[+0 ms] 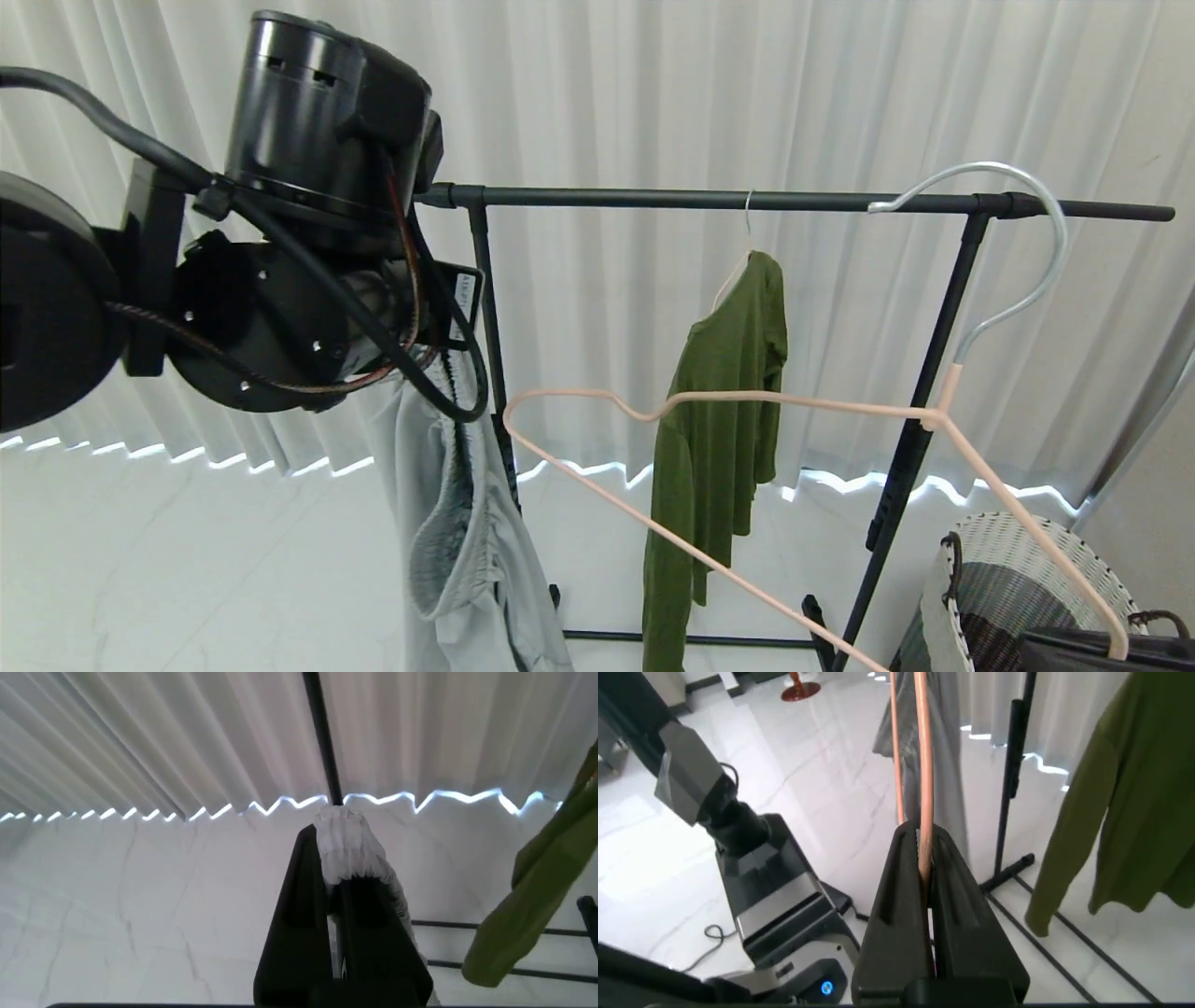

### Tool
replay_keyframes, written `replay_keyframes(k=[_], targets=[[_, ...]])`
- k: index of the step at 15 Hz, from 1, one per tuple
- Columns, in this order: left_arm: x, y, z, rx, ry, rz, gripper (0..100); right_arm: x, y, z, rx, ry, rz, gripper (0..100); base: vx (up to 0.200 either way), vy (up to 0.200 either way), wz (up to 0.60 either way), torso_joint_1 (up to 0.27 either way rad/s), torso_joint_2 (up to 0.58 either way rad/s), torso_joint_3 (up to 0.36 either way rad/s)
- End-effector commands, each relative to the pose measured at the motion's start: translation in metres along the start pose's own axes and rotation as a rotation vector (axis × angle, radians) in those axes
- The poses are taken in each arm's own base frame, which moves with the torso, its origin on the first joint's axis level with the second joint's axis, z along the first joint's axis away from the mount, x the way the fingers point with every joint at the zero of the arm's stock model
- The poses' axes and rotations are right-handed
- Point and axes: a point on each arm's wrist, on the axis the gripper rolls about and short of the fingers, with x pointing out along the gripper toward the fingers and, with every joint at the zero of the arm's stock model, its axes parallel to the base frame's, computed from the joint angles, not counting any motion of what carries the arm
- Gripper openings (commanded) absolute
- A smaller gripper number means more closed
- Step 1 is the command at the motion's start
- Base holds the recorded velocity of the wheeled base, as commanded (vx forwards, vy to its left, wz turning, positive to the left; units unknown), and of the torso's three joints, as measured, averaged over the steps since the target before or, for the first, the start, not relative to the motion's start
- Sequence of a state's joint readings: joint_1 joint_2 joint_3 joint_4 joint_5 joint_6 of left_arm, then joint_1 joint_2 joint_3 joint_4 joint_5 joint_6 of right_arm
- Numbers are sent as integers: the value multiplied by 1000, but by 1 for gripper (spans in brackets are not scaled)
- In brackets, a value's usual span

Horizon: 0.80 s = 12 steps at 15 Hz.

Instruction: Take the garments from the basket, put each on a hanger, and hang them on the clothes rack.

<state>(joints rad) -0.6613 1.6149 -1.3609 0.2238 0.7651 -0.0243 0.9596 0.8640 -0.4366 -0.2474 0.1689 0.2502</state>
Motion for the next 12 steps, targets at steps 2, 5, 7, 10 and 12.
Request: replay_keyframes(k=[2, 5, 7, 10, 12], targets=[[6, -14, 0, 17, 8, -17, 0, 17, -6, -11, 28, 38, -10, 0, 0, 0, 0, 0, 0, 0], [7, -21, 6, -13, -5, -30, 0, 34, -9, -8, 49, 27, -15, 0, 0, 0, 0, 0, 0, 0], [7, -21, 6, -13, -5, -30, 0, 46, -17, -5, 55, 6, -51, 0, 0, 0, 0, 0, 0, 0], [8, -21, 5, -14, -3, -28, 0, 65, -27, -1, 54, -25, -85, 0, 0, 0, 0, 0, 0, 0], [7, -21, 5, -14, -4, -30, 0, 74, -29, -1, 51, -27, -85, 0, 0, 0, 0, 0, 0, 0]])
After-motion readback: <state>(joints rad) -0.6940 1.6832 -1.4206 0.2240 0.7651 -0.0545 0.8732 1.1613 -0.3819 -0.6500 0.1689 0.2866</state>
